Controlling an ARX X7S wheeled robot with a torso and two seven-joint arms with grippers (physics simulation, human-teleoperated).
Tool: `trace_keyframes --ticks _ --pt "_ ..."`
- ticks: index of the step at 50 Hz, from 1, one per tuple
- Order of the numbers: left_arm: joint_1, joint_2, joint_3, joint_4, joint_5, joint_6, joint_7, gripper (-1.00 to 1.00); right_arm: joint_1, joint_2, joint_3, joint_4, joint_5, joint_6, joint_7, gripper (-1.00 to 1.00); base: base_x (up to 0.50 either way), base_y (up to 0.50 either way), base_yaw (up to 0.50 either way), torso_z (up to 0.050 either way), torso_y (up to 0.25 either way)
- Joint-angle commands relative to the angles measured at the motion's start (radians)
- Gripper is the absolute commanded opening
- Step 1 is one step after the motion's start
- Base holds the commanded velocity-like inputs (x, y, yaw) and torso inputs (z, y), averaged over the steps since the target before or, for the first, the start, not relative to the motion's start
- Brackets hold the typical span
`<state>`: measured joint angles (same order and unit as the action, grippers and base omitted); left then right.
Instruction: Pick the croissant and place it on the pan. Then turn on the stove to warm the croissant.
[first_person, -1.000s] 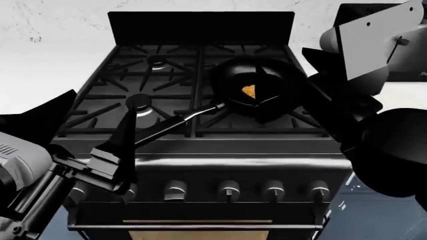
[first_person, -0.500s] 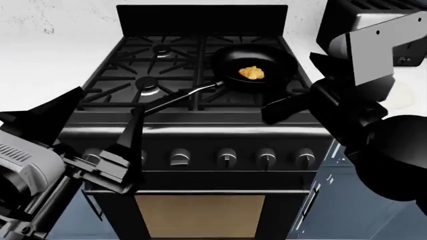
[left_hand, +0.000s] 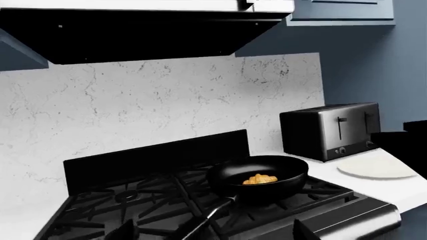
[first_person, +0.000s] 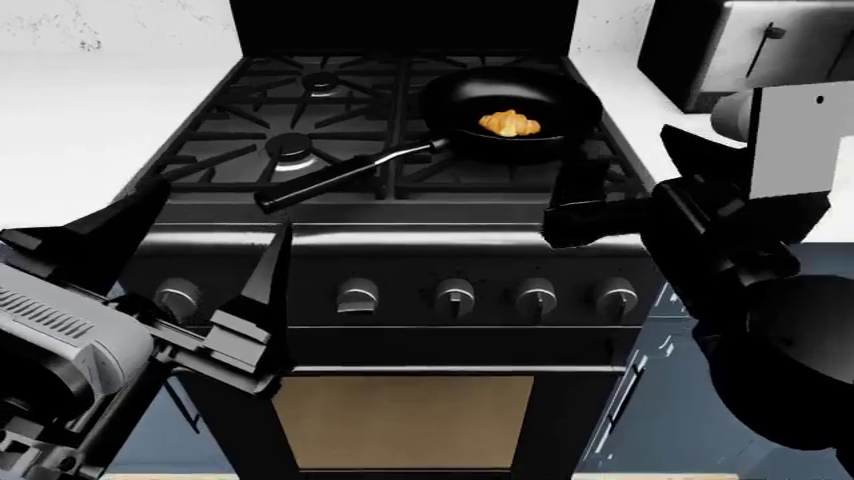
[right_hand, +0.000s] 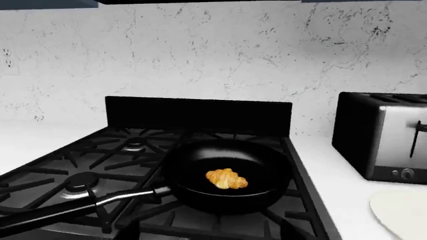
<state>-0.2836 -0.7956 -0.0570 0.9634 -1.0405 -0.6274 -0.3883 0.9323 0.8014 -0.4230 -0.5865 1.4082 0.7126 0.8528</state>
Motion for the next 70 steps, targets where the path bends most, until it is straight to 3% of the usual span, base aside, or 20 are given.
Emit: trace_keyframes --ticks 1,17,44,70 --pt "0.015 -0.003 0.001 -0.002 0.019 0.015 0.009 1.00 -0.078 0.014 0.049 -0.088 0.066 -0.054 0.134 1.00 0.00 0.00 0.00 -0.050 0.000" --pt "0.018 -0.011 0.009 0.011 0.016 0.018 0.002 1.00 -0.112 0.015 0.084 -0.133 0.164 -0.100 0.215 1.00 0.00 0.00 0.00 -0.050 0.000" --pt "-0.025 -0.021 0.058 0.025 0.012 -0.002 -0.028 1.00 -0.246 0.052 0.170 -0.119 0.156 -0.200 0.189 1.00 0.00 0.00 0.00 -0.050 0.000" --pt "0.014 -0.015 0.076 0.016 0.041 0.036 -0.014 1.00 -0.238 0.104 0.130 -0.141 0.140 -0.129 0.225 1.00 0.00 0.00 0.00 -0.050 0.000"
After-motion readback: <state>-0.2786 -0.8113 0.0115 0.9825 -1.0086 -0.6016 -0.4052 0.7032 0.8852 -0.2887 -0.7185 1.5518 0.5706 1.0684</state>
